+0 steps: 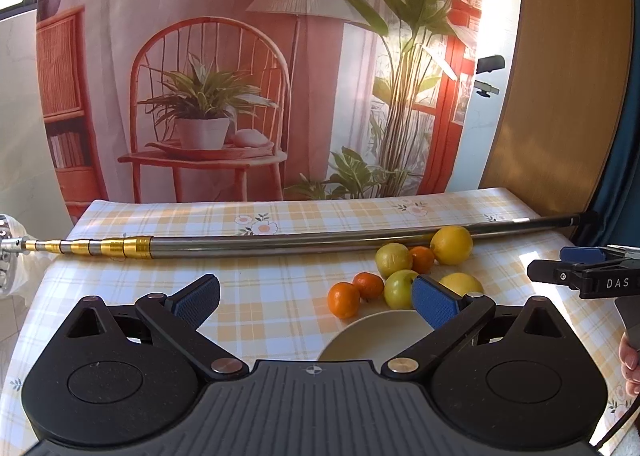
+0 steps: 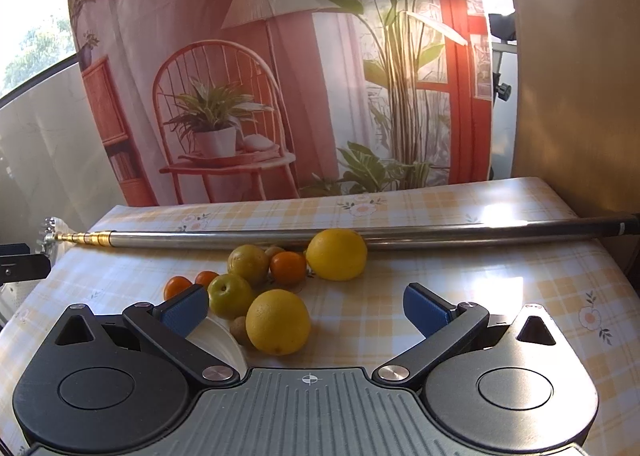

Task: Organize fruits
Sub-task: 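Grasp another mandarin with the left tool while the right tool returns to the fruit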

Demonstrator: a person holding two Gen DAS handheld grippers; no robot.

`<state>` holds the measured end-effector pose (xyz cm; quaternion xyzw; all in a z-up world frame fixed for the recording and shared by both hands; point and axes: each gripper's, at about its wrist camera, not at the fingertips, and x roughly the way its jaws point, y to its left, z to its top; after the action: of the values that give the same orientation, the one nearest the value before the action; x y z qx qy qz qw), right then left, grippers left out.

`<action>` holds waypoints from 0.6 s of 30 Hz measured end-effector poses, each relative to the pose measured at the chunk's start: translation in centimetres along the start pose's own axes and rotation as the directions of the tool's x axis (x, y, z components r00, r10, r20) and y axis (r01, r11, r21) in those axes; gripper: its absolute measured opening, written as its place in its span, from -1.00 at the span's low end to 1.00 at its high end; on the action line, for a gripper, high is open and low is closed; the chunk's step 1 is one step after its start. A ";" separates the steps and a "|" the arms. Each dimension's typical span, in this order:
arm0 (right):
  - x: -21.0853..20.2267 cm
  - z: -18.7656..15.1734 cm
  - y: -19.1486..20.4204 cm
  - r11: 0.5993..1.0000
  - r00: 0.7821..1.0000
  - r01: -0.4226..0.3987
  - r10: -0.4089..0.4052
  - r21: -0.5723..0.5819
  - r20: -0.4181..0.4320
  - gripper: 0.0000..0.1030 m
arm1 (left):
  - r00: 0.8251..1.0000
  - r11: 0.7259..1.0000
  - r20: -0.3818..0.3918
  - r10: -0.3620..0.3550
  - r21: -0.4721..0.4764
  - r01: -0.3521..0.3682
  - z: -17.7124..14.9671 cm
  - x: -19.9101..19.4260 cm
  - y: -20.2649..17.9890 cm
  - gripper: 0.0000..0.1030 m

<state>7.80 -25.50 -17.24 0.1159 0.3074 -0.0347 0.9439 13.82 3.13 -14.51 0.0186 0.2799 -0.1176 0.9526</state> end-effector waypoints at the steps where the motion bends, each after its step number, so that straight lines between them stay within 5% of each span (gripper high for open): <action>1: 0.1 0.0 0.1 1.000 1.000 0.007 -0.007 -0.004 -0.001 1.00 | 1.000 1.000 0.009 0.004 0.019 -0.004 0.1 0.0 -0.1 1.00; 18: 1.2 1.0 -0.6 0.999 0.999 0.033 -0.033 -0.029 -0.001 1.00 | 0.995 0.997 -0.053 -0.082 -0.011 0.082 1.1 3.9 -0.5 0.99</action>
<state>9.24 -26.35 -17.29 0.0971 0.3104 -0.0456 0.9445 17.48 1.68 -15.67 0.0059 0.3062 -0.1547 0.9393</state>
